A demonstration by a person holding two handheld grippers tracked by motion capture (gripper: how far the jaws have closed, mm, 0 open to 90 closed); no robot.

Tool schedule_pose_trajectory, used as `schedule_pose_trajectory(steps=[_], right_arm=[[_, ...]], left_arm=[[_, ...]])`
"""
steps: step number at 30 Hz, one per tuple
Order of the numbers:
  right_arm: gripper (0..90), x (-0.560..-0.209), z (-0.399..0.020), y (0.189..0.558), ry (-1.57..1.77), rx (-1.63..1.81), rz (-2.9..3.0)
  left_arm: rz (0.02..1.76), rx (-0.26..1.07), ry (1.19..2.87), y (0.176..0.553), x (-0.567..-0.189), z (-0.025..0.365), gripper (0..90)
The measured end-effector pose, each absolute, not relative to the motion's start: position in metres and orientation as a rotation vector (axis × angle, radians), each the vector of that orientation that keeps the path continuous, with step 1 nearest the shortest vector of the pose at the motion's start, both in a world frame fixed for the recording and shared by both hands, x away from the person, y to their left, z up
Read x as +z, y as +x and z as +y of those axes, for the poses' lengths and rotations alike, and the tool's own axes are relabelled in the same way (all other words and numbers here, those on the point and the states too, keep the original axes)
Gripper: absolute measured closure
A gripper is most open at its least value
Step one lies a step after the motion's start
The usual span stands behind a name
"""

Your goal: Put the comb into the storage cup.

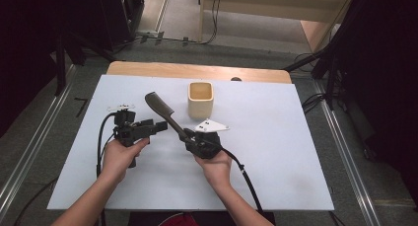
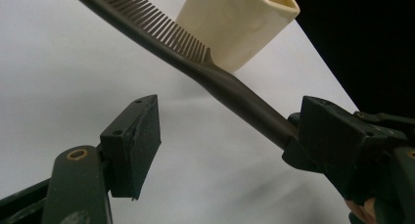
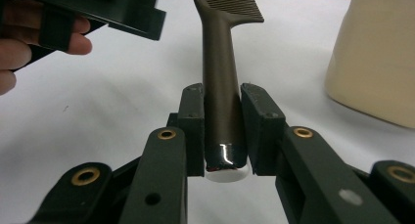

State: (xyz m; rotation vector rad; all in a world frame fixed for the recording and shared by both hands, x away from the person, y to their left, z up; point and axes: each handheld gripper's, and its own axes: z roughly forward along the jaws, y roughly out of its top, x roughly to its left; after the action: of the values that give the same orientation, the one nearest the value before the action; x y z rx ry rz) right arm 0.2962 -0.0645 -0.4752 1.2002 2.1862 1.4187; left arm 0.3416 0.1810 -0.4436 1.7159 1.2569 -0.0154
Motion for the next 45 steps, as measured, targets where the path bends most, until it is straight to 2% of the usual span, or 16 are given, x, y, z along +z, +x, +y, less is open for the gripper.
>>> schedule_pose_trajectory(steps=[8,18,20,28,33,40,45], right_arm=[[70.4,-0.476,-0.061,0.297,1.222,1.454,2.154],[70.4,-0.474,-0.056,0.292,1.229,1.471,2.119],[70.4,-0.474,-0.056,0.292,1.227,1.478,2.115],[70.3,-0.472,-0.056,0.291,1.227,1.498,2.091],[70.4,-0.473,-0.054,0.290,1.223,1.510,2.083],[70.3,-0.473,-0.050,0.288,1.212,1.531,2.063],[70.4,-0.474,-0.049,0.287,1.193,1.563,2.043]], left_arm=[[1.295,-0.016,1.659,0.350,-0.446,0.179,25.5],[1.301,-0.012,1.668,0.354,-0.445,0.165,25.5],[1.295,0.027,1.666,0.353,-0.444,0.163,28.3],[1.314,-0.049,1.650,0.356,-0.447,0.157,29.9],[1.326,-0.089,1.654,0.356,-0.448,0.153,34.1],[1.359,-0.139,1.594,0.358,-0.447,0.156,46.4],[1.378,-0.178,1.557,0.358,-0.449,0.160,50.3]])
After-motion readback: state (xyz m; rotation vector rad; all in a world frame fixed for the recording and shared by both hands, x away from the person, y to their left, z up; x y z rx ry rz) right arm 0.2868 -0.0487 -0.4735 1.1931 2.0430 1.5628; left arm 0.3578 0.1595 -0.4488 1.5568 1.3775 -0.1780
